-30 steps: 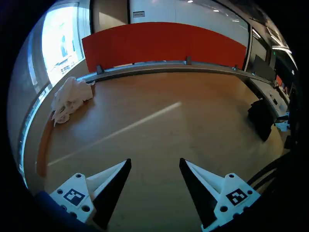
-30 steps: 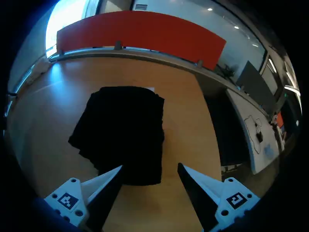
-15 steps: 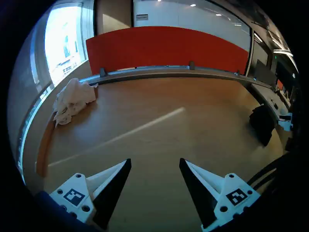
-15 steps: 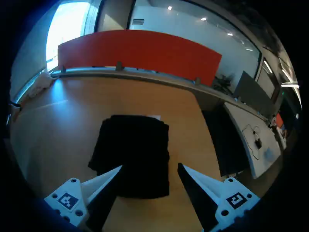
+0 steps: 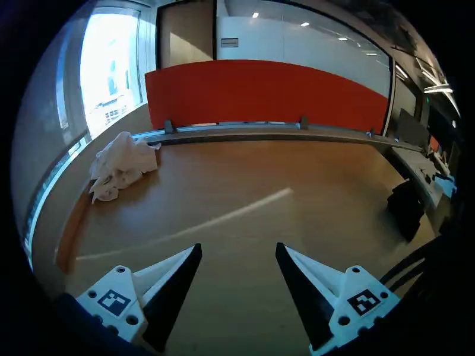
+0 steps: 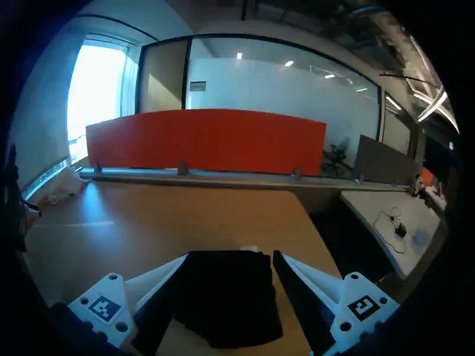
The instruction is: Fold towel
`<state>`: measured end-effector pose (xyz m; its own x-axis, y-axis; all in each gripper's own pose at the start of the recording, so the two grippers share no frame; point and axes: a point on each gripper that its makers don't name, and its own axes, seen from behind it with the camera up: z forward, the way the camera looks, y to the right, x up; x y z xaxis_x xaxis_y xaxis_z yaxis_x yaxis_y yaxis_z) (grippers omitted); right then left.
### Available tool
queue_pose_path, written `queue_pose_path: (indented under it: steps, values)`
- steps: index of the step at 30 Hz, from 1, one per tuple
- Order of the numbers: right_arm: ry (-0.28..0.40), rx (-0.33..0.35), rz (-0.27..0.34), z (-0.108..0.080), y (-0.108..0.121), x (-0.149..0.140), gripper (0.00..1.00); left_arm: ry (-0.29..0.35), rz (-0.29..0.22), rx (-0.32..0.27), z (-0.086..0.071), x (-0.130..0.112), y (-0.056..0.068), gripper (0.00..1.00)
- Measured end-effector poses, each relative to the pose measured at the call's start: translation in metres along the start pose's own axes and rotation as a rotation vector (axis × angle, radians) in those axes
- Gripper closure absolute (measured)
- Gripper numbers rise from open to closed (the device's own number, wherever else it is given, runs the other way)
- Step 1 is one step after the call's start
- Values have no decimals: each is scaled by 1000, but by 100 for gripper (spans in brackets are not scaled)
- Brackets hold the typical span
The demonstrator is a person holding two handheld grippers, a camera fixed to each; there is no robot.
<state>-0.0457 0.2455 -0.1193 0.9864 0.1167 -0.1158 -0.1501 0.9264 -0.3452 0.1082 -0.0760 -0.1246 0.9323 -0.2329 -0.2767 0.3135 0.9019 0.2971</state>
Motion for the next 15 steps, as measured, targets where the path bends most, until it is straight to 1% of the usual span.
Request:
queue_pose_path:
  steps: [3,7,10,15]
  values:
    - [12,6,-8,2,-6,2,0,27,-14,10,0,7,-4,8]
    - [41,3,-25,3,-15,12,0,75,-28,22,-1,20,-8,8]
    - [72,-2,-29,4,-22,25,0,117,-36,25,-2,32,-9,8]
    - [134,-17,-21,2,-30,54,0,197,-47,31,-7,56,-11,8]
